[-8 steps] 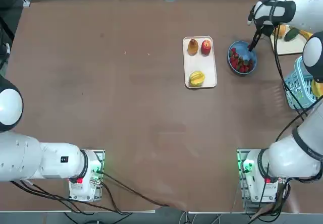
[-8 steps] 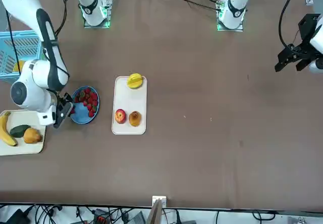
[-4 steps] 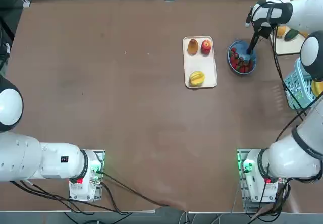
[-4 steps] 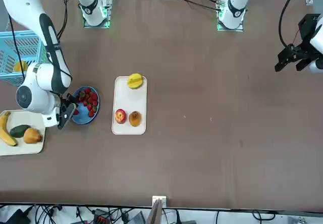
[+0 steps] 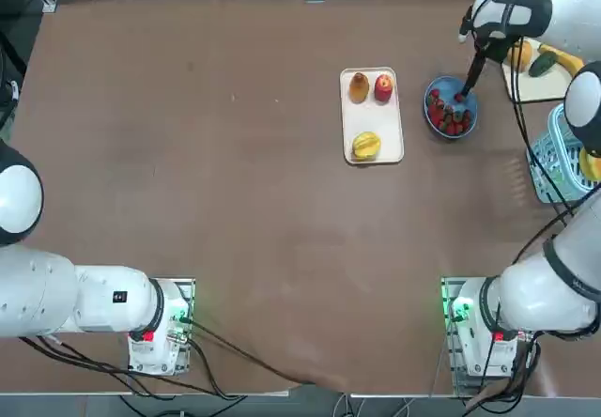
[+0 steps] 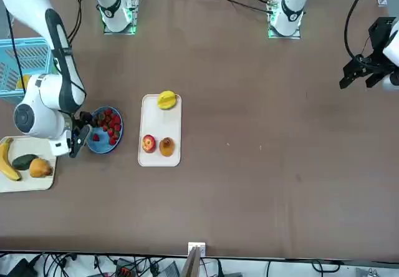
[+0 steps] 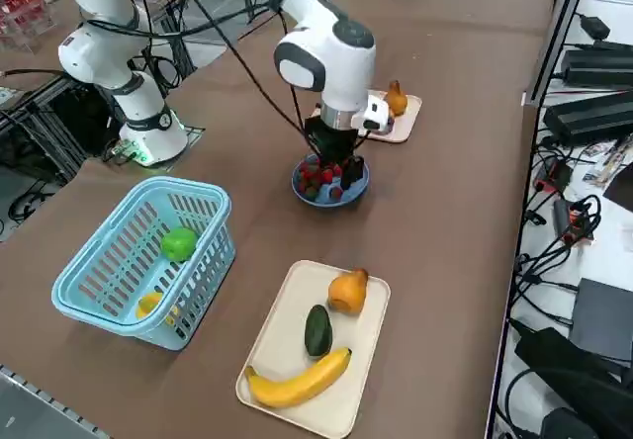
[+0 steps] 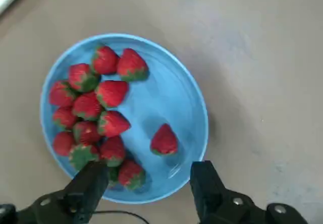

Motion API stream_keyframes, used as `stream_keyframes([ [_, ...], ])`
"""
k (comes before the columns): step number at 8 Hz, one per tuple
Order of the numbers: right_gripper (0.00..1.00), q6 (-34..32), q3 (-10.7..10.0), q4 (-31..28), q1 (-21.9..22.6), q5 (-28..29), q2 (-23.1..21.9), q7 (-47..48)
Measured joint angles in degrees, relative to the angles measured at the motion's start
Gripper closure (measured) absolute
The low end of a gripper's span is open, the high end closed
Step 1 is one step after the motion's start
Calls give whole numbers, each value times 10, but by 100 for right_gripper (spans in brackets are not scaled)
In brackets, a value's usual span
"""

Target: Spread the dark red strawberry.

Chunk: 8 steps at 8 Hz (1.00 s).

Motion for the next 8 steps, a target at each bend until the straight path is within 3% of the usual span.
stream_keyframes([
  [5, 0, 54, 3, -133, 36, 0, -79, -134],
  [8, 0, 68, 3, -174, 67, 0, -93, -187],
])
